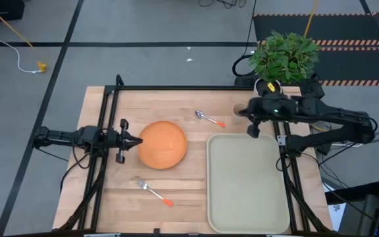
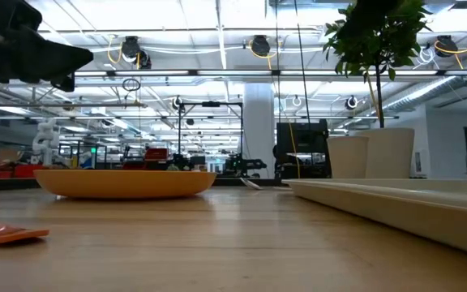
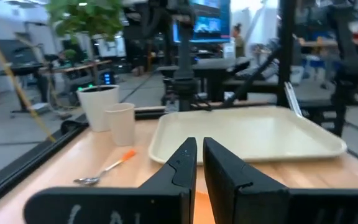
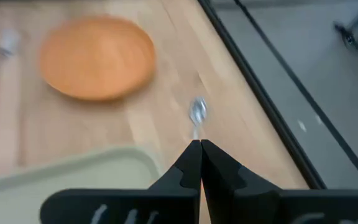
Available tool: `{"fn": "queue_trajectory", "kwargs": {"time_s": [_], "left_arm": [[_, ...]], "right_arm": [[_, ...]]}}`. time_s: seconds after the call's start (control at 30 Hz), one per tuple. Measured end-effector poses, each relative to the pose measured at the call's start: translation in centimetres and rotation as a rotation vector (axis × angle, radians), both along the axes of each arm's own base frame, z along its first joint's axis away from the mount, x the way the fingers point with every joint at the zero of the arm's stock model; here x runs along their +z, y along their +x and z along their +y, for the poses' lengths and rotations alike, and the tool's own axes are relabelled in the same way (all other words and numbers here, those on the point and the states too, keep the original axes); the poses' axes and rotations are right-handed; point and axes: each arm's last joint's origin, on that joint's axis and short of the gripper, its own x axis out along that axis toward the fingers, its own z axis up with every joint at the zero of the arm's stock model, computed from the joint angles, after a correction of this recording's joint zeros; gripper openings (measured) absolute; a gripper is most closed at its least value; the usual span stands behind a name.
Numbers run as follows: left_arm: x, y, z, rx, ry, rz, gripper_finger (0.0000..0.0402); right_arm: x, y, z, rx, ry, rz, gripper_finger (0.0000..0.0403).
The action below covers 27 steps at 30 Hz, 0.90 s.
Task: Pick and place plate/cup/fork/spoon on tray
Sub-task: Put the light brown cup on the top right of the gray tray
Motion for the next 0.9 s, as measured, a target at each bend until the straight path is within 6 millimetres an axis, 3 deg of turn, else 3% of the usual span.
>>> {"fn": "queue_trajectory", "kwargs": {"time_s": [0.37, 0.57, 0.73, 0.9], "left_arm": [[1.2, -0.2, 0.0, -0.029, -0.248, -0.122, 0.0033], [1.6, -0.3, 0.0, -0.039, -0.287, -0.131, 0.0033], [3.8, -0.1, -0.3, -0.066, -0.286, -0.119, 0.0033], [6.5, 1.9, -1.0, -0.046, -0.269, -0.02, 0.0033]], "right_arm": [[-4.2, 2.9, -4.4, -0.196, 0.086, 0.287, 0.0], [-6.2, 3.9, -6.1, -0.213, 0.171, 0.388, 0.0], [-7.2, 4.5, -6.8, -0.205, 0.221, 0.423, 0.0], [-7.6, 4.7, -6.9, -0.207, 0.227, 0.438, 0.0]]}}
